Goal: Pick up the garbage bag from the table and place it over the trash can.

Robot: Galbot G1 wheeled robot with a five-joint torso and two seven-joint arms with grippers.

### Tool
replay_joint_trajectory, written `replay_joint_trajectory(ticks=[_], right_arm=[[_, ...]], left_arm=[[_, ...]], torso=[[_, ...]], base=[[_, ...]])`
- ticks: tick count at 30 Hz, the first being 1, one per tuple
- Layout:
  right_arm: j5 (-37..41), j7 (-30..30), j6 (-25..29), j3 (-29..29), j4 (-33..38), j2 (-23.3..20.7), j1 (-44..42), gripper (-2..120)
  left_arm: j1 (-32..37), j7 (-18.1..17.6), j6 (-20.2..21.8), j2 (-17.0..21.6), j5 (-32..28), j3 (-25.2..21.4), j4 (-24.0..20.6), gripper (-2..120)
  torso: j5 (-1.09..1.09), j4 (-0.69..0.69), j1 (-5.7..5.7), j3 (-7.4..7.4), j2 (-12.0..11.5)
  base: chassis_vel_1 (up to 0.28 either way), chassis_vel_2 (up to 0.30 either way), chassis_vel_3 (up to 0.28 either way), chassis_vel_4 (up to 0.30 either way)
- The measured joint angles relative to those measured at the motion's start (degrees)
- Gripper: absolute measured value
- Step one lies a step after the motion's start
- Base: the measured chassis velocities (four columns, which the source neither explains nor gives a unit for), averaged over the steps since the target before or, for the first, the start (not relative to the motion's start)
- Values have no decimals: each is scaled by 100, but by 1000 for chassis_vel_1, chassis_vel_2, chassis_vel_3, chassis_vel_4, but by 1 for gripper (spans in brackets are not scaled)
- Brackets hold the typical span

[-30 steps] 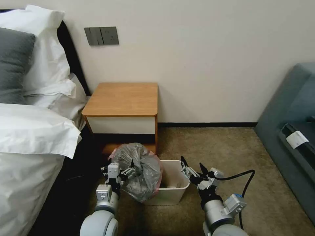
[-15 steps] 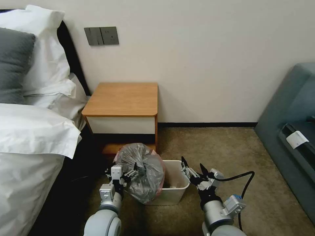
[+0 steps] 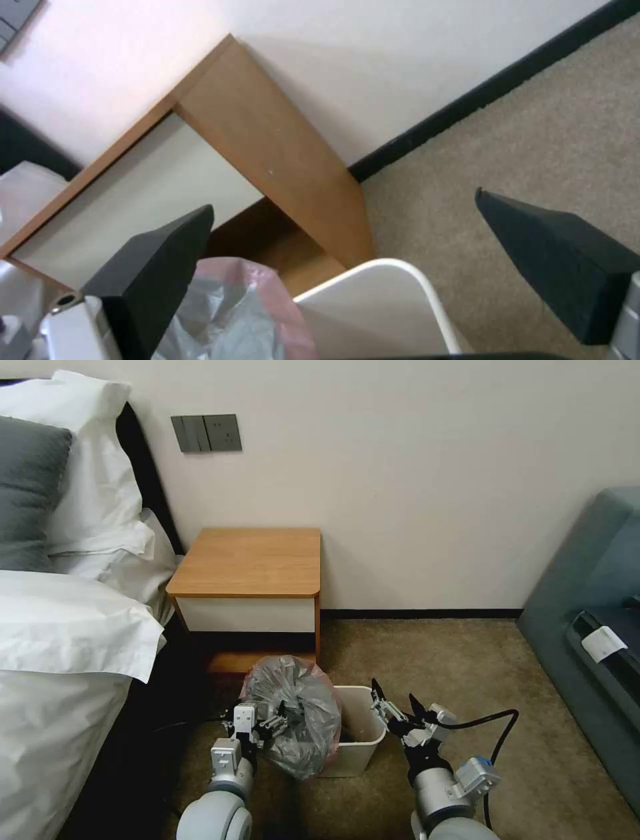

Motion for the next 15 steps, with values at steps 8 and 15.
replay_joint_trajectory(ticks=[8, 15], right_arm=[[11, 63, -6, -1, -77, 12, 40, 100], [9, 90, -18, -11, -146, 26, 105, 100]], left_arm=[[-115, -157, 298, 45, -151, 89, 17, 91], [-157, -210, 376, 61, -299, 95, 59, 71]], torso=[[0, 0, 0, 0, 0], [0, 0, 0, 0, 0]], base=[[0, 0, 0, 0], [0, 0, 0, 0]])
